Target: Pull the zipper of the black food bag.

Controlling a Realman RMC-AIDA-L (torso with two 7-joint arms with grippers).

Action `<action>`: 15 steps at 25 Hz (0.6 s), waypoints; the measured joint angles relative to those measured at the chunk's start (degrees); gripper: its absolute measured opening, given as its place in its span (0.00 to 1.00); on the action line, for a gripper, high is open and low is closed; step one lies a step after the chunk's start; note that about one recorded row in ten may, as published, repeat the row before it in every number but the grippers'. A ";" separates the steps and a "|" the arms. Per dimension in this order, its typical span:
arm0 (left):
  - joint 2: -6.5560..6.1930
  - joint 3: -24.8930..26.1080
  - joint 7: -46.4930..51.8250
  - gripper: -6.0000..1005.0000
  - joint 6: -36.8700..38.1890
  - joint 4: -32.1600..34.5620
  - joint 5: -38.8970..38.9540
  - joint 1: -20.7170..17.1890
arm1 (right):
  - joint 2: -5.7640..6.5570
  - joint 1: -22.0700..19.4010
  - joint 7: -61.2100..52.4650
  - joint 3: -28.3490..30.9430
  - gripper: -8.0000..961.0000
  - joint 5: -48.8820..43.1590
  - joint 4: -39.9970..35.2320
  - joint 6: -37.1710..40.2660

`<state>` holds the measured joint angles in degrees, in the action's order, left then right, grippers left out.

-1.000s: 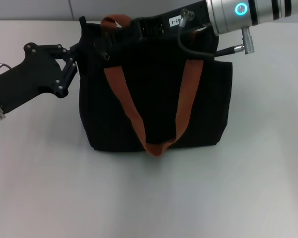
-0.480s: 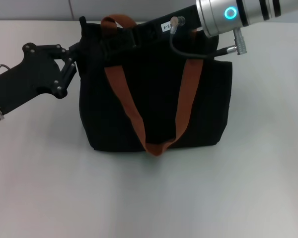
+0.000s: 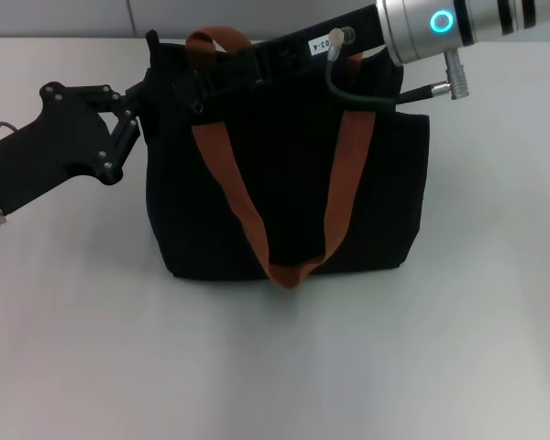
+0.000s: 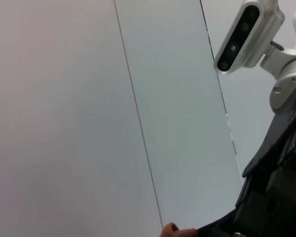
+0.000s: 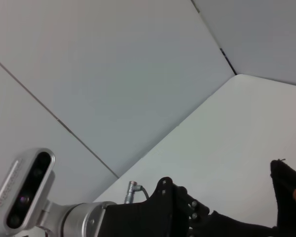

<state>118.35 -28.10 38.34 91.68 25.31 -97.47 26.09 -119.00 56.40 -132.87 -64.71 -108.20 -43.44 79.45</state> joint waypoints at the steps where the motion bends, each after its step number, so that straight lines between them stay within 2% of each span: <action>1: 0.00 -0.02 0.00 0.06 0.16 0.00 0.00 0.00 | -0.03 0.08 0.42 -0.07 0.50 -0.09 0.09 -0.22; 15: 0.04 0.06 0.09 0.07 1.04 0.00 0.05 0.37 | -0.49 0.89 1.44 -3.47 0.49 0.26 0.56 -2.69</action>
<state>118.39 -28.04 38.43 92.73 25.31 -97.42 26.46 -119.50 57.29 -131.43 -68.18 -107.94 -42.88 76.76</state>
